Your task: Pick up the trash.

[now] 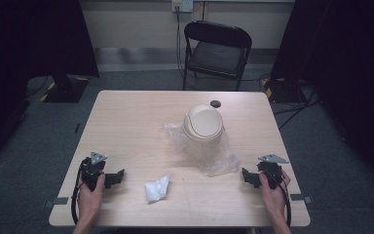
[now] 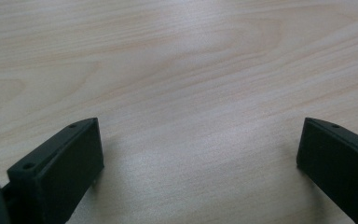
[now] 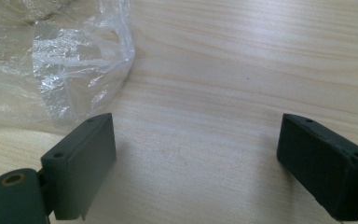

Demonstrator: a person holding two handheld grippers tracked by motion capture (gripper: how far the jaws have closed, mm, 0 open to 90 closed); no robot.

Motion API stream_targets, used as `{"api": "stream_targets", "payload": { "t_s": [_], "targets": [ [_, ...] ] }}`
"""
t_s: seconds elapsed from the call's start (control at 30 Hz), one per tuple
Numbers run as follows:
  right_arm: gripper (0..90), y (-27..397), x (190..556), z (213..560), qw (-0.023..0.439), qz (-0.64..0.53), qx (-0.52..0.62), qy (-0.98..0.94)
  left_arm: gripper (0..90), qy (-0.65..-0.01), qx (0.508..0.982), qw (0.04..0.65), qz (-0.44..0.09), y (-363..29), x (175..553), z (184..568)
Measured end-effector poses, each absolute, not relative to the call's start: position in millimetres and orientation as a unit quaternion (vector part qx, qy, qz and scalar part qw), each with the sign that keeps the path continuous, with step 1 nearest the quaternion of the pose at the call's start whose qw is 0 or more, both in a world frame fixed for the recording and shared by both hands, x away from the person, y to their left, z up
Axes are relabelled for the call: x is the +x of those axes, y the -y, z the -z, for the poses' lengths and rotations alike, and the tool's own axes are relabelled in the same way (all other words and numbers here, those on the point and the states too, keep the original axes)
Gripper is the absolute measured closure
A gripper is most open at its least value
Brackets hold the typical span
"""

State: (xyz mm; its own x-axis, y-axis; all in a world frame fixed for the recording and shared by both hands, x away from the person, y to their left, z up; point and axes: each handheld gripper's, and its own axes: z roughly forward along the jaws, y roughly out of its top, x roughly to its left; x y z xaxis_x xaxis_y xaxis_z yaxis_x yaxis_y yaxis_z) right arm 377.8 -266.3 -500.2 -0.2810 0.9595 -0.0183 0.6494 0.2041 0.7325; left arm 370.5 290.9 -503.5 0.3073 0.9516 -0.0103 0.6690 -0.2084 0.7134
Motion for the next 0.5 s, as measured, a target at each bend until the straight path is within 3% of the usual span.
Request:
{"api": "stream_targets", "payload": {
  "t_s": [0.5],
  "targets": [
    [18.9,260.0,369.4,492.1,0.213,-0.334,0.517,-0.759,0.0,-0.544,0.744,0.316,-0.224,-290.9,370.6,503.5]
  ]
}}
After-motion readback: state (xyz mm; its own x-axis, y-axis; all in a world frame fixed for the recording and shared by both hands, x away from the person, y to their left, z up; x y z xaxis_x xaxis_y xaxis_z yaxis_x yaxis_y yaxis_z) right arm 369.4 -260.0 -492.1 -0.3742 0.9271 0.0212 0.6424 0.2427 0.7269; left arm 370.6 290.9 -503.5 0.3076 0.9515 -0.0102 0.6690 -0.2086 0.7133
